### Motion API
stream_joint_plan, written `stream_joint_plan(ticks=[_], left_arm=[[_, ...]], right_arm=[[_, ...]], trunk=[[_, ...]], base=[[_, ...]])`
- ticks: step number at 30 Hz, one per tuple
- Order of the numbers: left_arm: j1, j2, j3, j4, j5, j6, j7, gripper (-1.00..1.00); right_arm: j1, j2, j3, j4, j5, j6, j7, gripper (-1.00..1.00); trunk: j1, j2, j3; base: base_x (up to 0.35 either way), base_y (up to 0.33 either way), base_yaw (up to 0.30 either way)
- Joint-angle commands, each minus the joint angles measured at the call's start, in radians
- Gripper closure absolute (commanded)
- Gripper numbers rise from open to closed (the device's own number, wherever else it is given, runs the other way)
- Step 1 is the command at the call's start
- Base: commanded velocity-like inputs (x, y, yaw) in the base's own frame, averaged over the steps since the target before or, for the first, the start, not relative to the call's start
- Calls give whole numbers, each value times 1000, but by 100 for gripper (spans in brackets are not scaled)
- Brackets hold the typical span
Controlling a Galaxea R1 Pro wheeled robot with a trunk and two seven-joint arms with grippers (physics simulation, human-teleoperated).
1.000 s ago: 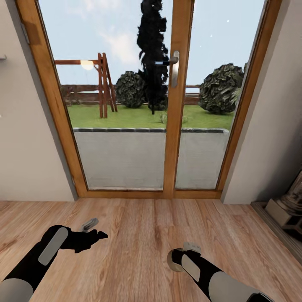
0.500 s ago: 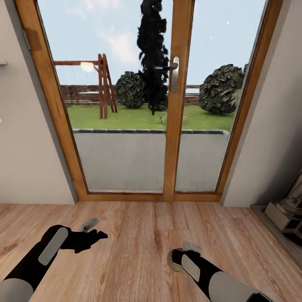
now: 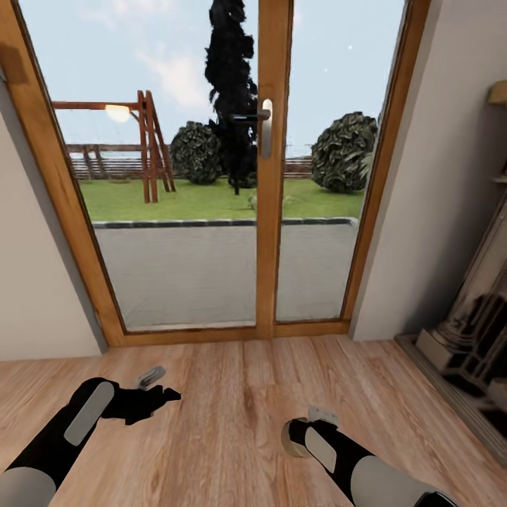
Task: Place each of the two pumpkins and all three candles from the living room inside a cabinet in the living room (use any cabinet), then make sure every cabinet is closed, and position the cauldron so it is next to a table in the living room.
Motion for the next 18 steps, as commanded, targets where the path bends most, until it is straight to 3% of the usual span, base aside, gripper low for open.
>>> stream_joint_plan(ticks=[1, 13, 18], left_arm=[[0, 1, -2, -1, 9, 2, 8, -100], [0, 1, -2, -1, 9, 1, 8, -100], [0, 1, -3, -1, 9, 2, 8, -100]], right_arm=[[-1, 0, 8, -2, -5, 4, -7, 100], [-1, 0, 8, -2, -7, 5, -7, 100], [-1, 0, 8, -2, -42, 8, -4, 100]], trunk=[[0, 0, 0], [0, 0, 7], [0, 0, 10]], base=[[0, 0, -260], [0, 0, -261], [0, 0, -263]])
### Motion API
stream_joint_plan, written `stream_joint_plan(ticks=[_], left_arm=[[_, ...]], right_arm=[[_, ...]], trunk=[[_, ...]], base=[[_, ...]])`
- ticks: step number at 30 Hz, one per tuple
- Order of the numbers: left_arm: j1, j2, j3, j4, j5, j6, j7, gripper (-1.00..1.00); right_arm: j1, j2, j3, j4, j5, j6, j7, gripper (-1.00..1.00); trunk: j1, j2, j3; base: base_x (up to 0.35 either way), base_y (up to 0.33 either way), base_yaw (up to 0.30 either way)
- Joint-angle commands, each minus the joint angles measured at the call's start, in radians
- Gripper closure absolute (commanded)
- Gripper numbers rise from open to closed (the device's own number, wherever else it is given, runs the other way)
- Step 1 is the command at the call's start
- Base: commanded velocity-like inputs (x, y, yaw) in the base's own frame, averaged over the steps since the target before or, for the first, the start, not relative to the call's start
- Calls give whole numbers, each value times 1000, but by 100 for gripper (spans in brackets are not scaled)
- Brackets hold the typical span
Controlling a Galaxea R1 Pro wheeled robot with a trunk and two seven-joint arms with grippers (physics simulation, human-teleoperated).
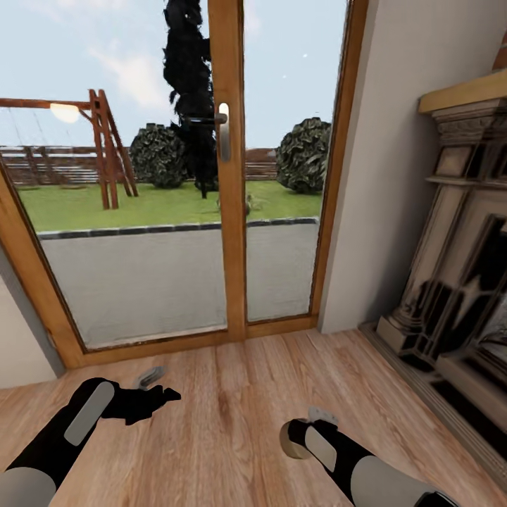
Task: Place each of the two pumpkins and all three candles from the living room inside a cabinet in the living room (use any cabinet), then make sure every cabinet is closed, and position the cauldron so it is next to a table in the living room.
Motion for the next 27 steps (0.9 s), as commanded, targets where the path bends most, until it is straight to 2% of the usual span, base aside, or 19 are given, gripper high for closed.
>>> stream_joint_plan(ticks=[1, 14, 17, 19, 27], left_arm=[[0, 1, -2, -1, 9, 1, 8, -100], [0, 1, -8, -1, 10, 1, 8, -100], [0, 1, -9, -1, 9, 1, 8, -100], [0, 1, -9, -1, 9, 1, 8, -100], [0, 1, -9, -1, 9, 1, 8, -100]], right_arm=[[-1, 0, 8, -2, -18, 5, -5, 100], [-1, 0, 8, -2, -45, 6, -5, 100], [-1, 0, 9, -2, -78, 8, -5, 100], [-1, 0, 9, -3, -91, 30, -5, 100], [-1, -9, 8, -3, -98, 70, -6, 100]], trunk=[[0, 0, -1], [0, 0, -7], [0, 0, -11], [0, 0, -14], [0, 0, -26]], base=[[0, 0, -272], [0, 0, -220], [0, 0, -167], [0, 0, -150], [0, 0, -98]])
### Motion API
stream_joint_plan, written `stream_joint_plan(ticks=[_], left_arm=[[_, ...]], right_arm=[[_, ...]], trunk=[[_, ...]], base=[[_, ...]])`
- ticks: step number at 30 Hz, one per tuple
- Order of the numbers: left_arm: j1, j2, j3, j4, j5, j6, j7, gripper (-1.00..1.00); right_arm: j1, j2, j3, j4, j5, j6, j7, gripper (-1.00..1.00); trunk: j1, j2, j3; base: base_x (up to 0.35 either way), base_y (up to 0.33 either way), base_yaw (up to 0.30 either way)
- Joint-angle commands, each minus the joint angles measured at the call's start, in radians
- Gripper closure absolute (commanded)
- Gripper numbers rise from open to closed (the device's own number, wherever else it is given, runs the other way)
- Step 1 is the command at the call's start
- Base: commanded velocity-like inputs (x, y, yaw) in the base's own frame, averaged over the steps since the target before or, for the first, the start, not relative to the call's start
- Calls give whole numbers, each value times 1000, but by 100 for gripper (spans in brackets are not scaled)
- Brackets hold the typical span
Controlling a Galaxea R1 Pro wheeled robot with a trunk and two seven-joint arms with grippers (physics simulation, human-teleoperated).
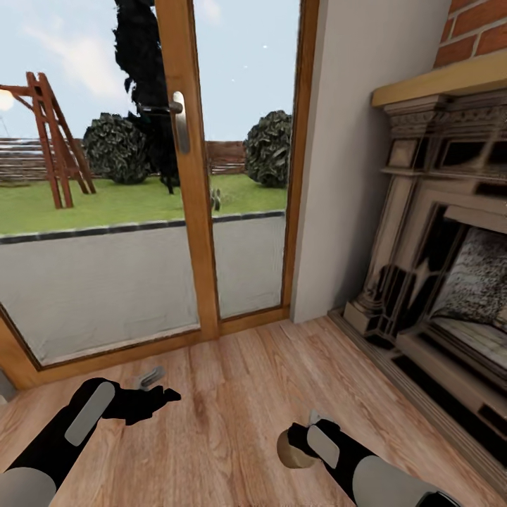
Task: Place each of the two pumpkins and all three candles from the living room inside a cabinet in the living room (use any cabinet), then make sure every cabinet is closed, and position the cauldron so it is next to a table in the living room.
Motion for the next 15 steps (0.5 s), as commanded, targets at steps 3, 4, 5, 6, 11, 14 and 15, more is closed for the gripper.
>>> stream_joint_plan(ticks=[3, 4, 5, 6, 11, 14, 15], left_arm=[[-1, 1, -3, -1, 10, 2, 8, -100], [-1, 1, -3, -1, 10, 2, 8, -100], [-1, 1, -3, -1, 10, 2, 8, -100], [-1, 1, -3, -1, 10, 2, 8, -100], [-1, 1, -3, -1, 10, 2, 8, -100], [-1, 1, -3, -1, 10, 1, 8, -100], [-1, 1, -3, -1, 10, 2, 8, -100]], right_arm=[[-1, -8, 6, -2, -6, 57, -10, 100], [-1, -10, 6, -2, -6, 68, -10, 100], [-1, -13, 6, -2, -8, 76, -11, 100], [-1, -15, 6, -3, -19, 83, -12, 100], [-1, -38, 7, -4, -84, 122, -14, 100], [-2, -49, 7, -4, -103, 144, -15, 100], [-2, -51, 7, -4, -108, 148, -15, 100]], trunk=[[0, 0, -6], [0, 0, -8], [0, 0, -9], [0, 0, -11], [0, 0, -19], [0, 0, -24], [0, 0, -26]], base=[[0, 0, -22], [0, 0, -8], [0, 0, -5], [0, 0, -3], [0, 0, -1], [0, 0, 0], [0, 0, 0]])
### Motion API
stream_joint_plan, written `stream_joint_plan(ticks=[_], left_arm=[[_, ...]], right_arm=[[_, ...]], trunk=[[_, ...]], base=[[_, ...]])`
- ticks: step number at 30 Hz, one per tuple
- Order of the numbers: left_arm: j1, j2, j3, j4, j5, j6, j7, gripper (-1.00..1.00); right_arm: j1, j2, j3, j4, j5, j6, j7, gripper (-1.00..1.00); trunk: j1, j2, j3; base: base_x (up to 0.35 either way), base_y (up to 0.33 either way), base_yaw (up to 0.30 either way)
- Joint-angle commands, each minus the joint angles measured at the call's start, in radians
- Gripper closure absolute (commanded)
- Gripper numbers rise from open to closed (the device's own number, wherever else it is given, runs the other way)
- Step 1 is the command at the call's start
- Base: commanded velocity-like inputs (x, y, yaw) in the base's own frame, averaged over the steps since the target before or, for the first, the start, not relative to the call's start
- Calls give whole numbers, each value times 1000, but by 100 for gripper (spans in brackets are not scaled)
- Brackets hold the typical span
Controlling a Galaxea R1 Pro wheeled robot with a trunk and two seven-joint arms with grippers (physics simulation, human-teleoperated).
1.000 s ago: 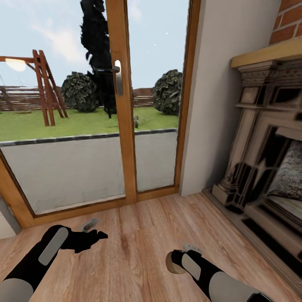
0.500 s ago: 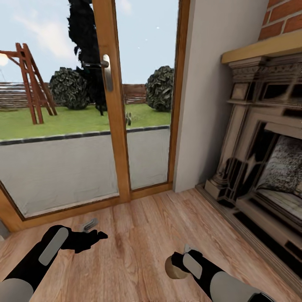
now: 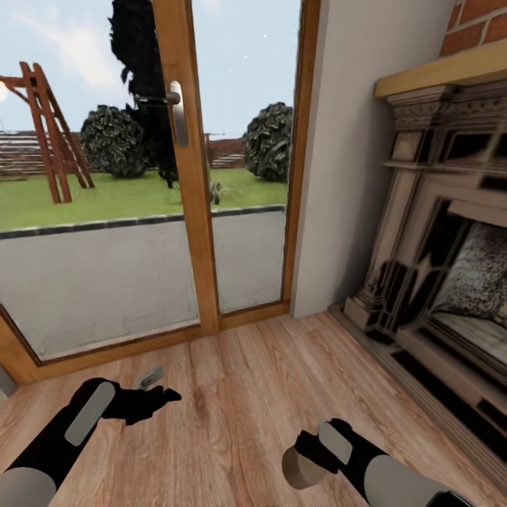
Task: Place each of the two pumpkins and all three candles from the living room inside a cabinet in the living room (use any cabinet), then make sure every cabinet is closed, and position the cauldron so it is next to a table in the living room.
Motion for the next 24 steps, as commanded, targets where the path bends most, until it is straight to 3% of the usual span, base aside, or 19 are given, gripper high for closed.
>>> stream_joint_plan(ticks=[1, 17, 24], left_arm=[[-1, 1, -3, -1, 9, 1, 8, -100], [-1, 1, -3, -1, 9, 2, 8, -100], [-1, 1, -3, -1, 8, 2, 8, -100]], right_arm=[[-1, -2, 6, -2, -11, 4, -8, 100], [-1, -18, 6, -2, -60, -3, -4, 100], [-1, -18, 6, -2, -62, -1, -3, 100]], trunk=[[0, 0, -3], [0, 0, -23], [0, 0, -27]], base=[[0, 0, 0], [0, 0, -2], [0, 0, -204]])
